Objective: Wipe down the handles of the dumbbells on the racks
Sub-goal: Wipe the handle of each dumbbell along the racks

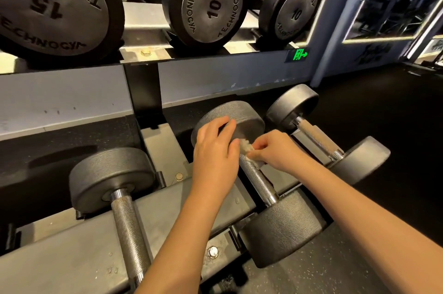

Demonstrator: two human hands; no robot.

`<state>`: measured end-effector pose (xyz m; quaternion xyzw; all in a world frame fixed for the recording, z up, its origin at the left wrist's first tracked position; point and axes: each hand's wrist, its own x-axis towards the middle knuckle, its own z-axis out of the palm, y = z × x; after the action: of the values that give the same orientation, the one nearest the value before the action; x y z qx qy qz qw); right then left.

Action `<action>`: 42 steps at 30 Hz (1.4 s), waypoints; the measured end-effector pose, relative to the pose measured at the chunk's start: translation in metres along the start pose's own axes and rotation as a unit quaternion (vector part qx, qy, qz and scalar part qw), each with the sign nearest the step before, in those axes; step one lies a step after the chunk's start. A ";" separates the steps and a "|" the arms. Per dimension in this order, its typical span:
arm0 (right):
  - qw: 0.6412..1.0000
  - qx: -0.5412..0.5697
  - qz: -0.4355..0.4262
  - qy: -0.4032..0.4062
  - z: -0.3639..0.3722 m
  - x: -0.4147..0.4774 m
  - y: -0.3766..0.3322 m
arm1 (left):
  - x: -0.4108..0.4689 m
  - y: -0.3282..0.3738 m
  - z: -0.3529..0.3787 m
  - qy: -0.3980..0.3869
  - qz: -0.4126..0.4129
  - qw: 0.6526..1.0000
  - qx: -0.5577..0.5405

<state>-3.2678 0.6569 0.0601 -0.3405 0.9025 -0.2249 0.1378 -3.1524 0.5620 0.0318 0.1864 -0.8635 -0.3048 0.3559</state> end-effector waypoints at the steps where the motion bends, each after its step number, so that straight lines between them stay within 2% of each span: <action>1: 1.000 -0.003 0.002 -0.015 -0.002 -0.003 0.002 | 0.000 0.000 0.000 0.002 0.000 1.000 -0.001; 5: 0.998 -0.033 0.021 -0.055 -0.006 -0.016 0.006 | 0.001 0.000 0.001 0.010 -0.001 1.000 -0.007; 11: 0.999 -0.012 0.026 0.014 0.003 0.004 -0.009 | 0.001 0.000 -0.001 -0.001 -0.002 1.000 -0.009; 15: 0.999 -0.037 0.016 0.001 0.004 0.002 -0.011 | 0.001 -0.001 0.000 0.001 -0.002 1.000 -0.014; 17: 1.000 0.010 0.025 -0.010 0.003 -0.004 -0.011 | 0.002 -0.001 0.000 0.005 -0.006 1.000 -0.015; 19: 0.998 0.050 0.041 0.002 0.004 -0.003 -0.012 | 0.002 -0.001 0.000 0.006 -0.008 1.000 -0.018; 23: 0.998 0.025 0.049 0.038 0.009 0.011 -0.019 | 0.003 -0.002 0.000 0.005 -0.003 1.000 -0.016; 31: 0.995 -0.028 0.085 -0.040 -0.002 -0.007 -0.004 | 0.003 -0.003 0.002 0.010 0.008 1.000 -0.014; 37: 0.998 -0.010 0.045 0.050 0.008 0.007 -0.011 | -0.001 0.002 0.004 0.023 -0.008 1.000 -0.003; 39: 0.999 -0.011 0.038 0.032 0.005 0.004 -0.010 | -0.002 0.004 0.005 0.031 -0.009 0.999 0.009; 42: 0.998 -0.039 0.041 -0.038 -0.004 -0.011 -0.004 | -0.003 0.006 0.008 0.032 -0.009 0.999 0.028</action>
<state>-3.2588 0.6627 0.0666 -0.3162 0.9181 -0.1704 0.1675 -3.1562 0.5711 0.0293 0.2141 -0.8582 -0.2774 0.3751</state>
